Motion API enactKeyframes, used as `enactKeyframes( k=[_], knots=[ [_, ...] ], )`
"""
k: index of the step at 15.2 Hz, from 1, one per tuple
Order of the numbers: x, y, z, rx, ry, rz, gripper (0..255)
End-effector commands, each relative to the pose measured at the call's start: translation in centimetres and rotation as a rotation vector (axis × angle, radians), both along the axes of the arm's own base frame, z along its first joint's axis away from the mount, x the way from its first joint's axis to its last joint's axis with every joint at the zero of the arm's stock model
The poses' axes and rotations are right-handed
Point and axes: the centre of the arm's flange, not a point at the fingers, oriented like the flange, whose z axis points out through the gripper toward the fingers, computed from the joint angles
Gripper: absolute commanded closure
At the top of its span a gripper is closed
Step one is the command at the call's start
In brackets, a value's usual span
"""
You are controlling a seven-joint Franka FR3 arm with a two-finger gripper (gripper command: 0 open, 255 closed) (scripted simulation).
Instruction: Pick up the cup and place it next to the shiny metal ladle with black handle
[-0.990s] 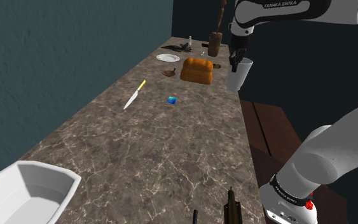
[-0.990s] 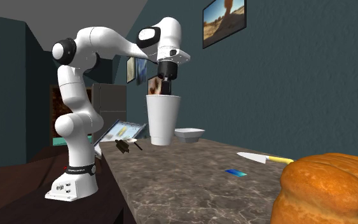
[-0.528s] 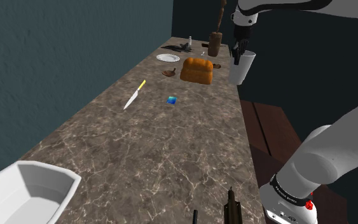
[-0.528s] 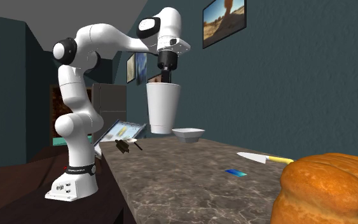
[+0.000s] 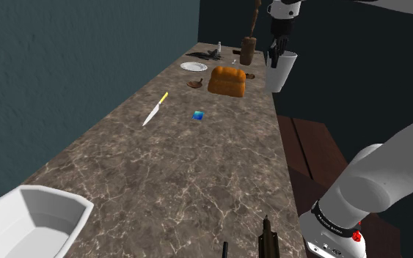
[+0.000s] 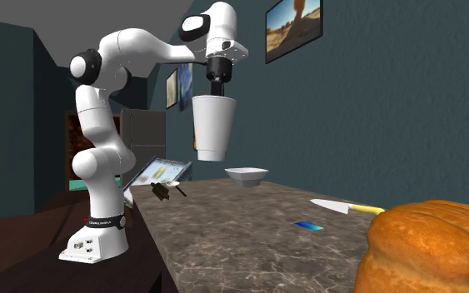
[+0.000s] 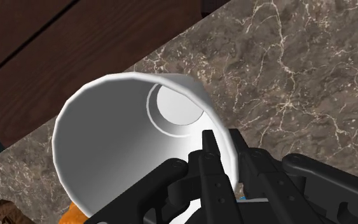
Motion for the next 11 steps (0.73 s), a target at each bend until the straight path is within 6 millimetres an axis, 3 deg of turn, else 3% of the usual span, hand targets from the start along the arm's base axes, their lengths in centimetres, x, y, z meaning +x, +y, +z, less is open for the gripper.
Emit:
enactKeyframes(
  k=[1,11],
  knots=[
    [-0.2,2.2,0.2,0.0,0.0,-0.001,255],
    [-1.6,15.3,0.2,0.0,0.0,-0.001,255]
  ],
)
